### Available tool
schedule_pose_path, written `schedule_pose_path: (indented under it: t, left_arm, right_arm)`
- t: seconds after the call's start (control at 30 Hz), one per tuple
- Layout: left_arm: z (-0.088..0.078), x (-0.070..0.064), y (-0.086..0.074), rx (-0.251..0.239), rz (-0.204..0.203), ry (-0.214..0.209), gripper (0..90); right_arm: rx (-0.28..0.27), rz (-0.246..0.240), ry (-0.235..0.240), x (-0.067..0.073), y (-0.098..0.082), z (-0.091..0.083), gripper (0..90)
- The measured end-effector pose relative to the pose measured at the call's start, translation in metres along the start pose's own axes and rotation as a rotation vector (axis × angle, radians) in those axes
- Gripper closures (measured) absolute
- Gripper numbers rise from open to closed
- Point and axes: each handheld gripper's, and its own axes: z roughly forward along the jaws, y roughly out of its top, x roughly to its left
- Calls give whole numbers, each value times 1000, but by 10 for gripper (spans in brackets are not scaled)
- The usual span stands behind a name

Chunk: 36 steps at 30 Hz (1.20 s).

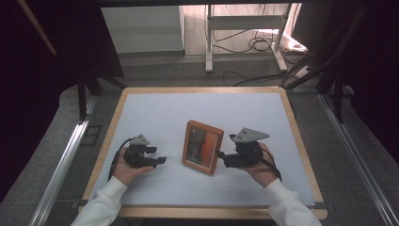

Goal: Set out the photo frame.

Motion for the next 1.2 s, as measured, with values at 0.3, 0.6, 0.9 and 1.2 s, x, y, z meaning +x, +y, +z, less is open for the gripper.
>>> schedule_pose_path:
  t: [0.3, 0.6, 0.9, 1.2]
  left_arm:
    - [0, 0, 0, 1, -3, 1, 322]
    - [-1, 0, -1, -4, -5, 2, 322]
    - [1, 0, -1, -1, -3, -1, 321]
    - [0, -1, -1, -3, -2, -2, 321]
  right_arm:
    - [-13, 59, 32, 5, -36, -6, 361]
    - [39, -74, 90, 38, -43, 1, 855]
    - [124, -134, 169, 63, -45, 34, 900]
    - [167, -131, 162, 64, -47, 55, 900]
